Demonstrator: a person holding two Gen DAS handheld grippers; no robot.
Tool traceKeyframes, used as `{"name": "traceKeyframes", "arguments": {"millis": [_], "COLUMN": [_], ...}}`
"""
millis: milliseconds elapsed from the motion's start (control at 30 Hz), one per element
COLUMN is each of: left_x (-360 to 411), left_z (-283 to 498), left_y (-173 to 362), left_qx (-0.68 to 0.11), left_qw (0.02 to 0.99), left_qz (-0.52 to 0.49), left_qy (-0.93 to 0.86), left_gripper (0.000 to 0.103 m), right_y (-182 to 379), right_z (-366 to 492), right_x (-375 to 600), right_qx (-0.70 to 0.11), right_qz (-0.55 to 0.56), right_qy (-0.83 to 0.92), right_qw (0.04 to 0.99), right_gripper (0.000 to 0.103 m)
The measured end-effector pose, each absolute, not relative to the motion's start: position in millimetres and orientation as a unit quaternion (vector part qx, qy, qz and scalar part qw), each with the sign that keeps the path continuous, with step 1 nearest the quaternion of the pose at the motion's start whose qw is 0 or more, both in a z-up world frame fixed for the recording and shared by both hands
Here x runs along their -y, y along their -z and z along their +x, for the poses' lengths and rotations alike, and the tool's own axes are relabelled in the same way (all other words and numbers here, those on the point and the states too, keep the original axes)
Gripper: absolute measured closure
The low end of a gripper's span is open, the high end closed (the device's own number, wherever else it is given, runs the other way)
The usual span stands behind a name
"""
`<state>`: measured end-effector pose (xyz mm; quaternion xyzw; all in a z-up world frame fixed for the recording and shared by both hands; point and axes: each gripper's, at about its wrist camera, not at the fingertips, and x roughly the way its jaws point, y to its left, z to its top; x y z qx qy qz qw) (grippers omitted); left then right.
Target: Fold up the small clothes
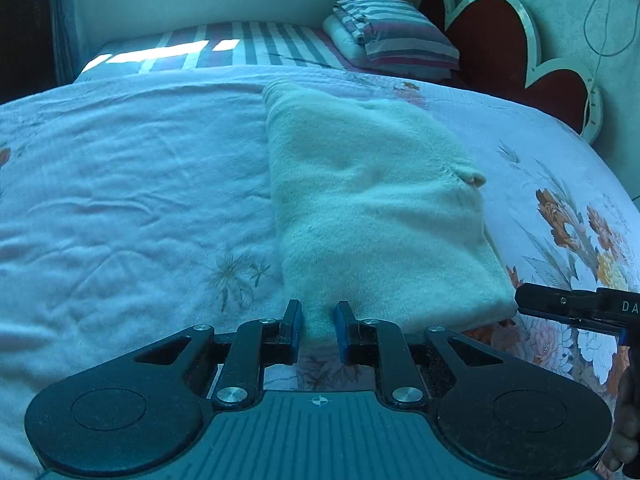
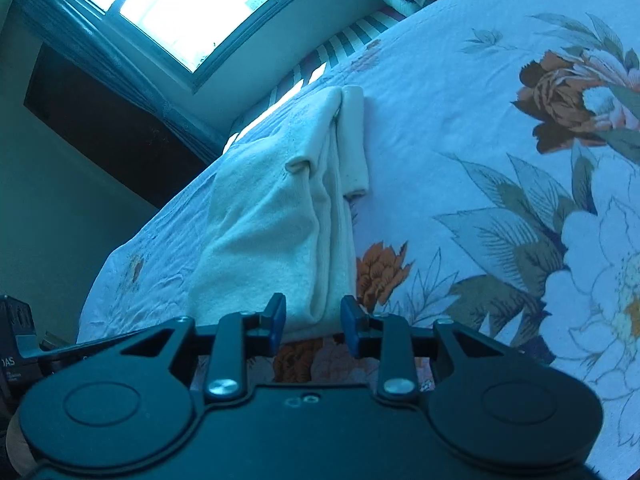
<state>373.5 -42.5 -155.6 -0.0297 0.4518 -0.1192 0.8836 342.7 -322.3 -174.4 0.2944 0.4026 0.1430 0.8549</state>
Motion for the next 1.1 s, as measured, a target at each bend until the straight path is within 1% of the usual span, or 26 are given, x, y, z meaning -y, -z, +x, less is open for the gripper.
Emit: {"name": "traceKeyframes", "arguments": {"millis": [33, 67, 100, 133, 233, 300, 400, 567, 700, 833, 867, 900, 967, 1100], "left_x": [41.6, 40.8, 40.2, 40.7, 49.7, 56.2, 62.0, 74.8, 82.6, 86.1, 85.9, 84.2, 78.9, 59.3], "left_z": [373.8, 374.4, 374.7, 376.2, 373.2, 372.3, 371.3, 375.6, 377.5, 374.3, 373.7, 372.7, 367.0, 349.1], "left_y": [156.7, 158.5, 161.2, 164.4, 171.0, 176.1, 176.9, 177.7, 179.0, 181.6, 180.1, 176.8, 167.4, 137.7], "left_qx": [-0.451, -0.451, -0.452, -0.458, -0.462, -0.47, -0.467, -0.474, -0.473, -0.461, -0.462, -0.462, -0.45, -0.41], "left_qw": [0.885, 0.885, 0.884, 0.879, 0.874, 0.87, 0.873, 0.869, 0.87, 0.877, 0.876, 0.876, 0.884, 0.907], "left_qz": [-0.036, -0.041, -0.05, -0.06, -0.065, -0.061, -0.053, -0.042, -0.029, -0.009, -0.007, -0.009, -0.014, -0.008], "left_qy": [0.113, 0.107, 0.109, 0.122, 0.136, 0.135, 0.133, 0.136, 0.136, 0.137, 0.137, 0.135, 0.13, 0.094], "left_gripper": [0.066, 0.043, 0.038, 0.039, 0.039, 0.039, 0.039, 0.039, 0.039, 0.038, 0.038, 0.038, 0.038, 0.038], "right_y": [175.6, 177.2, 179.0, 180.5, 183.1, 183.5, 182.5, 177.5, 175.3, 190.4, 188.5, 183.5, 170.3, 130.0], "right_z": [342.9, 344.6, 346.9, 348.7, 353.2, 354.1, 352.7, 348.3, 349.6, 350.0, 349.6, 348.2, 343.5, 331.8], "right_x": [321.8, 321.8, 321.3, 318.5, 313.6, 312.7, 313.8, 313.1, 321.5, 321.4, 320.5, 318.7, 312.3, 291.5], "right_qx": [-0.403, -0.403, -0.404, -0.407, -0.414, -0.413, -0.409, -0.403, -0.399, -0.412, -0.411, -0.41, -0.399, -0.342], "right_qz": [0.294, 0.298, 0.3, 0.293, 0.285, 0.281, 0.279, 0.26, 0.267, 0.276, 0.272, 0.265, 0.234, 0.141], "right_qy": [-0.145, -0.148, -0.151, -0.154, -0.158, -0.154, -0.15, -0.128, -0.115, -0.111, -0.11, -0.109, -0.11, -0.113], "right_qw": [0.855, 0.853, 0.851, 0.851, 0.85, 0.853, 0.855, 0.868, 0.87, 0.861, 0.863, 0.866, 0.88, 0.922], "right_gripper": [0.071, 0.071, 0.072, 0.072, 0.081, 0.094, 0.096, 0.097, 0.097, 0.096, 0.091, 0.079, 0.073, 0.073]}}
